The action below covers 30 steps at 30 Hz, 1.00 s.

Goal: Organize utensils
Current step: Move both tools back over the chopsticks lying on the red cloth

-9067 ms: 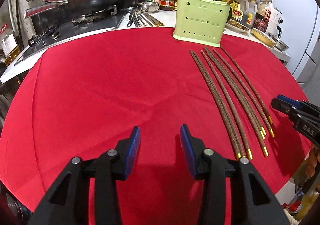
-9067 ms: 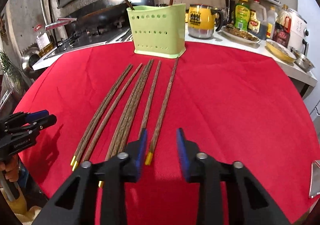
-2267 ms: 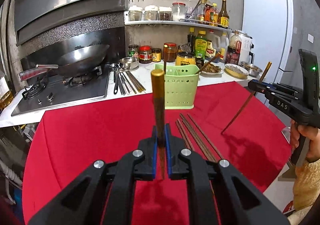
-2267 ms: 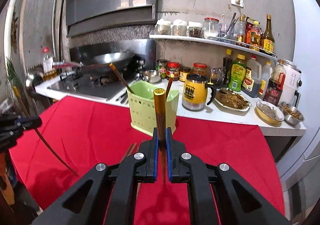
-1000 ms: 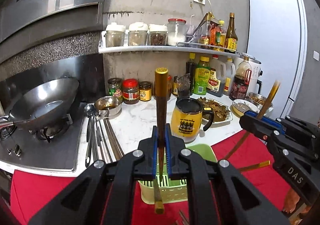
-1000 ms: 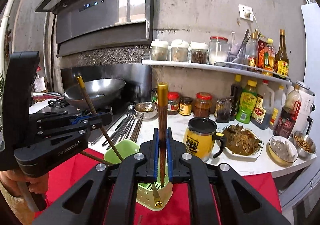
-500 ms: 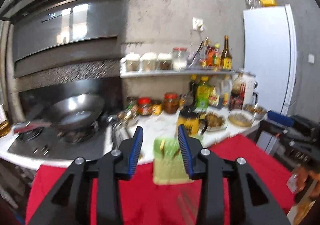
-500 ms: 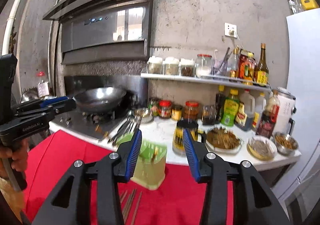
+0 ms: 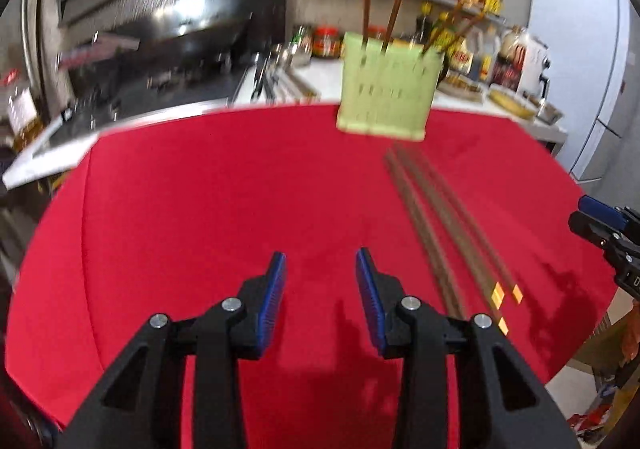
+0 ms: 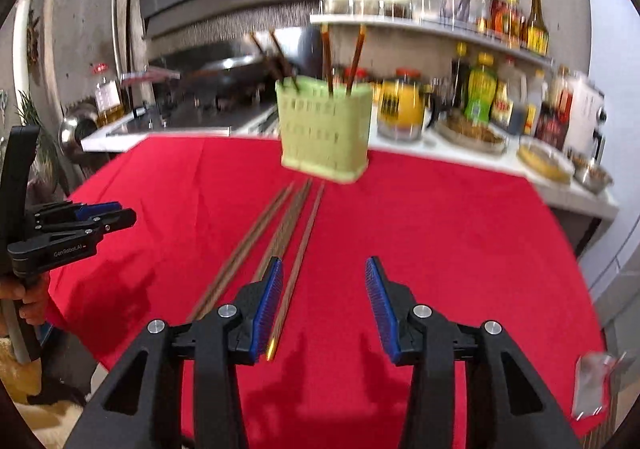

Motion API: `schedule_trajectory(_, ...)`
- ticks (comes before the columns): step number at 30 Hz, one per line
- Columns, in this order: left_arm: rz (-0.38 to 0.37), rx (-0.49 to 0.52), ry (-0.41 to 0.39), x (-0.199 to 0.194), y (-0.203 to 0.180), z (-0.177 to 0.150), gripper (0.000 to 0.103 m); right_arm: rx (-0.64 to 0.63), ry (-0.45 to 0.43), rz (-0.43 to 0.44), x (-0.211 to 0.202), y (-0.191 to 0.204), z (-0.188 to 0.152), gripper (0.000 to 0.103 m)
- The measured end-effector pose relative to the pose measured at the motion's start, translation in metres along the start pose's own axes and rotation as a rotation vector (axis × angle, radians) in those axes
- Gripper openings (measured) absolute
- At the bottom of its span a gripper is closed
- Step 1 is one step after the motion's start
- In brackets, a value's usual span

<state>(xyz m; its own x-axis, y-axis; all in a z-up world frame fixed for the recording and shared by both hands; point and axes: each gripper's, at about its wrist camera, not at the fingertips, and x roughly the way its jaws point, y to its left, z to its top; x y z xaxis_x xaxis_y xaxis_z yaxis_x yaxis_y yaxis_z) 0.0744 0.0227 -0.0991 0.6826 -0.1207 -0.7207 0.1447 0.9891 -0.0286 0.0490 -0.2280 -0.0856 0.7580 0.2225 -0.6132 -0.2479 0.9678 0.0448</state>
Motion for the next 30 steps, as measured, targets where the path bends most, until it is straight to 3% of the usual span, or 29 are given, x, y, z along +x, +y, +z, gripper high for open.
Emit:
schedule_trajectory(8,-0.019,-0.014,0.081,0.007,-0.005,-0.02,0.036,0.031,0.115,0.038,0.031,0.014,-0.025,0.042)
schedule_trajectory(10,-0.032,-0.002,0.085,0.008,-0.009,-0.017,0.036,0.022,0.137,0.038,0.041,0.019,-0.023,0.021)
schedule_trajectory(12,-0.04,0.004,0.089,0.012,-0.011,-0.016,0.036,0.02,0.153,0.051,0.048,0.021,-0.02,0.014)
schedule_trajectory(22,-0.069,0.012,0.099,0.023,-0.018,-0.011,0.036,0.007,0.201,0.046,0.073,0.026,-0.014,0.014)
schedule_trajectory(25,-0.084,0.012,0.108,0.026,-0.021,-0.009,0.036,-0.005,0.192,0.024,0.074,0.024,-0.016,0.009)
schedule_trajectory(30,-0.161,0.043,0.117,0.028,-0.039,-0.007,0.036,0.022,0.186,-0.006,0.068,0.008,-0.021,0.007)
